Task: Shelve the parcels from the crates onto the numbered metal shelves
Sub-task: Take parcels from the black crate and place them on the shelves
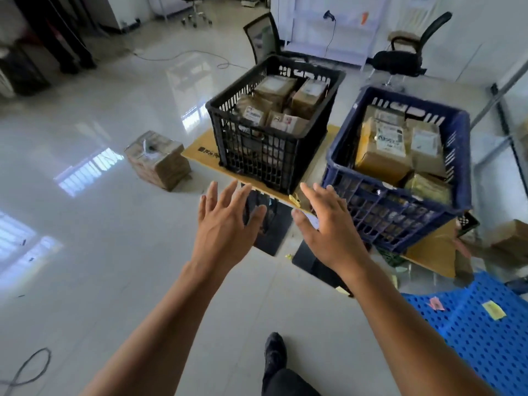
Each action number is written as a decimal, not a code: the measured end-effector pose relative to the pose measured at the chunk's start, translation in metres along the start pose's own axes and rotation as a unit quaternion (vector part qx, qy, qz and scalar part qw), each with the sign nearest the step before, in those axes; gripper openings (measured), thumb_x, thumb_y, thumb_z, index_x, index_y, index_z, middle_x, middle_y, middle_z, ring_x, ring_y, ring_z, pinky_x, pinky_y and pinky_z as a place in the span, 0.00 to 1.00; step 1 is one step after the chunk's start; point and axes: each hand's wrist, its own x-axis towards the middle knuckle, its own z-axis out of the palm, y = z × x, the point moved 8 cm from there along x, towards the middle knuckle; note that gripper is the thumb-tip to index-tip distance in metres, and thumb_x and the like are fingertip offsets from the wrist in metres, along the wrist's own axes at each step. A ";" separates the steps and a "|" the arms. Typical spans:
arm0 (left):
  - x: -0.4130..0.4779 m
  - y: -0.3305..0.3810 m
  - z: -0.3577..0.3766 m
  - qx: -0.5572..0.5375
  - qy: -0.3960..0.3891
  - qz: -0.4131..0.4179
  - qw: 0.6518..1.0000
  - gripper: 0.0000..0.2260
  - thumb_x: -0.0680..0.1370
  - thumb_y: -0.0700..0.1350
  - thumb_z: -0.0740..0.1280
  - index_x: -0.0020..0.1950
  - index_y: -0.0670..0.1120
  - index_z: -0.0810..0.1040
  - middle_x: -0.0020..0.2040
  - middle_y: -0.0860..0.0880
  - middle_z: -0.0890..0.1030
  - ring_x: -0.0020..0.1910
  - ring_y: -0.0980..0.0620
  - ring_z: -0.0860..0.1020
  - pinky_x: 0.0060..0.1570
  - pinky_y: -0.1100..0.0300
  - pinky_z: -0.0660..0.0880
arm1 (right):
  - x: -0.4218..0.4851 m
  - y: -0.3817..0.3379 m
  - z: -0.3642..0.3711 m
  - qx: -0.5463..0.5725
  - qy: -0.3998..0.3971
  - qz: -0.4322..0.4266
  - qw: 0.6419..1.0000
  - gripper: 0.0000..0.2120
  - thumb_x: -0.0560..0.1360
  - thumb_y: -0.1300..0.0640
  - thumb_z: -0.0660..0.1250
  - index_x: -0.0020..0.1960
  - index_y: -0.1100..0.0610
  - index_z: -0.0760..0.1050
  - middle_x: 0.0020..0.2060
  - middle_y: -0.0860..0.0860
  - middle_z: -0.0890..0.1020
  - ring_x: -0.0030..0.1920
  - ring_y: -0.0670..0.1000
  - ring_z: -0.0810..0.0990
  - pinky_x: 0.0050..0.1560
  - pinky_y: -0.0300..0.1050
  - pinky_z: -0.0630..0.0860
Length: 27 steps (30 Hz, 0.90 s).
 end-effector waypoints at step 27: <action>0.460 -0.024 0.099 0.006 -0.208 0.275 0.939 0.33 0.81 0.66 0.59 0.83 0.54 0.58 0.82 0.51 0.61 0.83 0.45 0.53 0.81 0.43 0.50 | 0.358 0.083 0.034 -0.068 0.029 0.200 0.977 0.33 0.84 0.39 0.59 0.85 0.46 0.53 0.85 0.51 0.53 0.84 0.52 0.43 0.83 0.60 0.47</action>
